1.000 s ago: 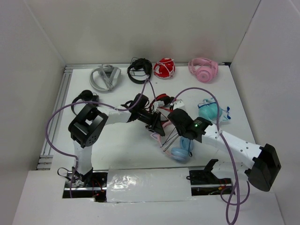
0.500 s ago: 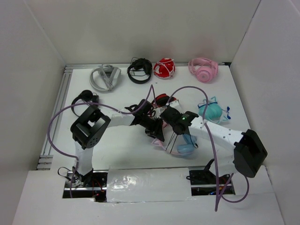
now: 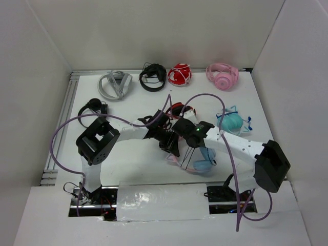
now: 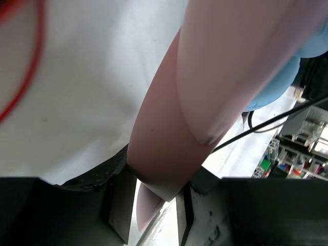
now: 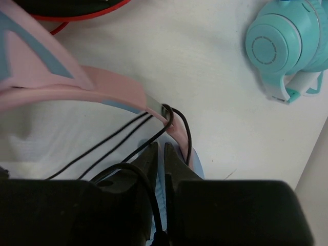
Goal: Wrap the headphones
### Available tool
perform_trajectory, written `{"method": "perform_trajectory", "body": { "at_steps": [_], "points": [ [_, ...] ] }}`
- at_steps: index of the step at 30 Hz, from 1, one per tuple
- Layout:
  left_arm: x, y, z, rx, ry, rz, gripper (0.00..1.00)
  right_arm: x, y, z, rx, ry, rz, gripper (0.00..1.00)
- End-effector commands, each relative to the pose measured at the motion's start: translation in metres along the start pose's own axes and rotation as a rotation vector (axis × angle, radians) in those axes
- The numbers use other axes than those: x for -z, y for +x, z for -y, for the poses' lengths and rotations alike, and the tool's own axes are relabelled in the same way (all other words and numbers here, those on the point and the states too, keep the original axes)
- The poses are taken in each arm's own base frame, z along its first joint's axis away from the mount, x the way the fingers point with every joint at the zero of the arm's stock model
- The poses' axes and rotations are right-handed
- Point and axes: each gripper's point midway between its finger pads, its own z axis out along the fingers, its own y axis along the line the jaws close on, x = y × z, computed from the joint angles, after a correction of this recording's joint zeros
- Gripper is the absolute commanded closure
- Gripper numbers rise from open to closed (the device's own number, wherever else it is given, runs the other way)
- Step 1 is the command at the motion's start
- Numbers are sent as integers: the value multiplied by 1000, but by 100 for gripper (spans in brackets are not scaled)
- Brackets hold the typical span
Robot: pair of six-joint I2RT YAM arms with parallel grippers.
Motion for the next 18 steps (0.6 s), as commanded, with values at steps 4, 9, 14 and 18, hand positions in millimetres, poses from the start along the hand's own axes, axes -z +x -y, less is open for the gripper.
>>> {"method": "perform_trajectory", "body": {
  "at_steps": [4,9,14,18],
  "points": [
    [0,-1,42,-132,72,-37,100,29,-13,17,-100,31,67,80],
    [-10,-7,52,-154,33,-55,100,31,-11,18,-132,19,73,78],
    [-10,-11,41,-103,-54,-58,45,31,-10,18,-137,20,73,76],
    [-7,-16,43,-117,-68,-43,13,31,-9,18,-139,17,72,76]
  ]
}}
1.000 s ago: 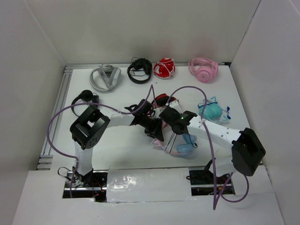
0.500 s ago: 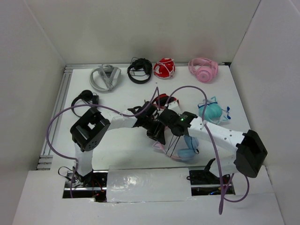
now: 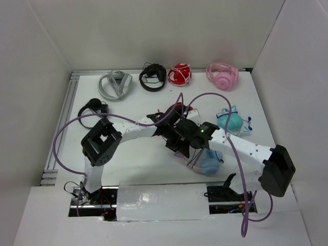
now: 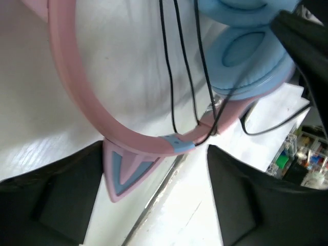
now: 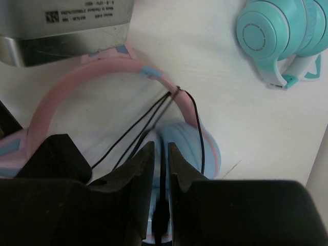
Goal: Wrap the headphones
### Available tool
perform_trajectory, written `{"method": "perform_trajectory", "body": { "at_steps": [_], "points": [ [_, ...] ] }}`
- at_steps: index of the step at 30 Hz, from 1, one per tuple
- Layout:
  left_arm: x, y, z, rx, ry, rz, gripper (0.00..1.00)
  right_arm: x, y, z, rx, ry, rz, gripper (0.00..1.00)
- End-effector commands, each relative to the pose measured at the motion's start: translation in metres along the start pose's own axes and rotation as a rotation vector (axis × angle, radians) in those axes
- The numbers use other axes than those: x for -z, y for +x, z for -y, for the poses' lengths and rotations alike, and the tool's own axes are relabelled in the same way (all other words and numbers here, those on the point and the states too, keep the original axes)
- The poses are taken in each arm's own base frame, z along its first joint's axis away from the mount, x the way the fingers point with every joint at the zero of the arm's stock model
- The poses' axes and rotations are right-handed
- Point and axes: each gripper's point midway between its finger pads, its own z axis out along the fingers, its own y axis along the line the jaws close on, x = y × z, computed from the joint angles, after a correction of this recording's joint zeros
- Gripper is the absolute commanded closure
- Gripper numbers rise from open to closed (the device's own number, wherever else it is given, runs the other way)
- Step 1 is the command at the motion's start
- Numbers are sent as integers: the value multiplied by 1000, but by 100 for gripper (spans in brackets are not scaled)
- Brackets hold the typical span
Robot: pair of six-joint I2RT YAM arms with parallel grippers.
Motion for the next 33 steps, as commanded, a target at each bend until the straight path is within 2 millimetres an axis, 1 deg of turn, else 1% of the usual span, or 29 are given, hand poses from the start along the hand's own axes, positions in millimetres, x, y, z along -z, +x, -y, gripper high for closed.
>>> {"method": "perform_trajectory", "body": {
  "at_steps": [1,2,3,8,10,14,17,18,20,21,22,23,24,25,26,27,28,29,30,31,32,33],
  "points": [
    [6,-10,3,-17,-18,16,7,10,-11,10,-49,17,46,76],
    [6,-11,1,-15,-34,19,3,11,-12,10,-50,15,47,76],
    [7,-12,1,-16,-41,22,1,11,-12,10,-52,11,46,76],
    [10,-11,-1,-11,-61,28,1,3,-9,13,-59,19,16,75],
    [14,-11,-1,-10,-71,38,1,-3,-7,16,-67,38,-6,75],
    [23,-13,0,-15,-85,64,1,-7,-7,21,-80,62,-19,75],
    [35,-17,5,-27,-79,94,1,-3,-11,27,-103,81,4,74],
    [43,-20,12,-44,-71,118,1,3,-16,30,-131,81,27,74],
    [52,-24,21,-73,-63,146,1,12,-29,39,-176,91,74,66],
    [67,-30,33,-103,-56,190,1,23,-43,43,-232,73,124,60],
    [75,-34,37,-117,-64,215,1,30,-51,50,-273,75,157,56],
    [84,-35,41,-124,-75,238,1,44,-67,57,-350,46,219,49],
    [103,-38,53,-150,-82,291,1,50,-74,61,-398,31,248,17],
    [114,-40,51,-149,-129,331,1,56,-82,67,-458,19,283,1],
    [124,-40,52,-139,-154,361,1,65,-94,81,-598,-4,342,0],
    [146,-38,58,-139,-171,417,1,68,-97,88,-667,-15,362,0],
    [158,-36,51,-98,-222,451,1,71,-99,97,-737,-28,384,0],
    [167,-32,46,-67,-251,470,1,78,-102,102,-852,-87,423,0],
    [187,-27,40,-32,-288,520,1,73,-100,121,-932,-67,434,0],
    [199,-16,18,93,-399,537,1,75,-100,129,-974,-85,453,0],
    [208,-7,6,164,-456,547,1,81,-99,131,-1023,-148,473,0],
    [233,14,-23,320,-569,586,1,81,-90,158,-1121,-103,487,0]
  ]
}}
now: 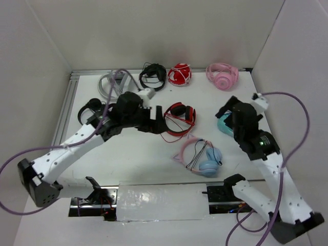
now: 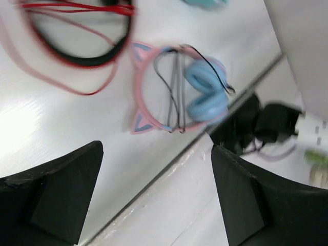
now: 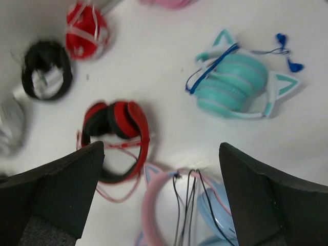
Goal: Wrap the headphones
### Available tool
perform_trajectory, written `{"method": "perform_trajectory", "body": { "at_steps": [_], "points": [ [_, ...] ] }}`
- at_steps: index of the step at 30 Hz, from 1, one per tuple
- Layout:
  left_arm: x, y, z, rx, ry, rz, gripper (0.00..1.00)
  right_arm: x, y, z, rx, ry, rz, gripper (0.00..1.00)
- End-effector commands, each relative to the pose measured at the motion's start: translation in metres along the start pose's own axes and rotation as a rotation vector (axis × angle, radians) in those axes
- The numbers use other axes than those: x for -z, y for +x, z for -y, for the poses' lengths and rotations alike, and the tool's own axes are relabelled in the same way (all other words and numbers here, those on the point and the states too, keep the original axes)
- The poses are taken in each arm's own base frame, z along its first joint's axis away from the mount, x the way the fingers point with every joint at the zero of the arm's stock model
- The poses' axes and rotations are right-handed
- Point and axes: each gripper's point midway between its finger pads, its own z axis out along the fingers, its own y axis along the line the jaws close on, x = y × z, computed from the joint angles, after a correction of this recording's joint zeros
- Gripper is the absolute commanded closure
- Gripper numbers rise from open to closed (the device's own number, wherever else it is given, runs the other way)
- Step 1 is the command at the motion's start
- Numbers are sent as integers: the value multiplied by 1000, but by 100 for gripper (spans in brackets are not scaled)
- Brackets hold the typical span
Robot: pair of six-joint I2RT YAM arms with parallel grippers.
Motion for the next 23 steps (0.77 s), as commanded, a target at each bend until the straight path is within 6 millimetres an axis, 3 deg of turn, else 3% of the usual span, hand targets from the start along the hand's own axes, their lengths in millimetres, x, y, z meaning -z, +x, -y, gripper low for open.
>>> {"method": "perform_trajectory", "body": {
  "at_steps": [1,3,4,6,9,13,15,23],
  "points": [
    [33,29,-88,285,-415,2,1,1,-21,9,-237,-47,40,0],
    [58,46,-132,373,-602,28,1,4,-29,31,-288,-10,67,0],
    [67,51,-143,495,-679,72,1,5,-32,36,-296,-10,73,0],
    [78,55,-152,537,-701,77,1,4,-35,45,-307,-5,66,0],
    [79,41,-146,527,-616,112,1,-4,-32,54,-322,21,30,0],
    [89,41,-150,571,-645,146,1,-17,-26,71,-322,114,10,0],
    [89,38,-147,548,-616,162,1,-18,-26,68,-322,100,13,0],
    [100,42,-145,574,-621,191,1,-3,-44,67,-330,52,121,0]
  ]
}}
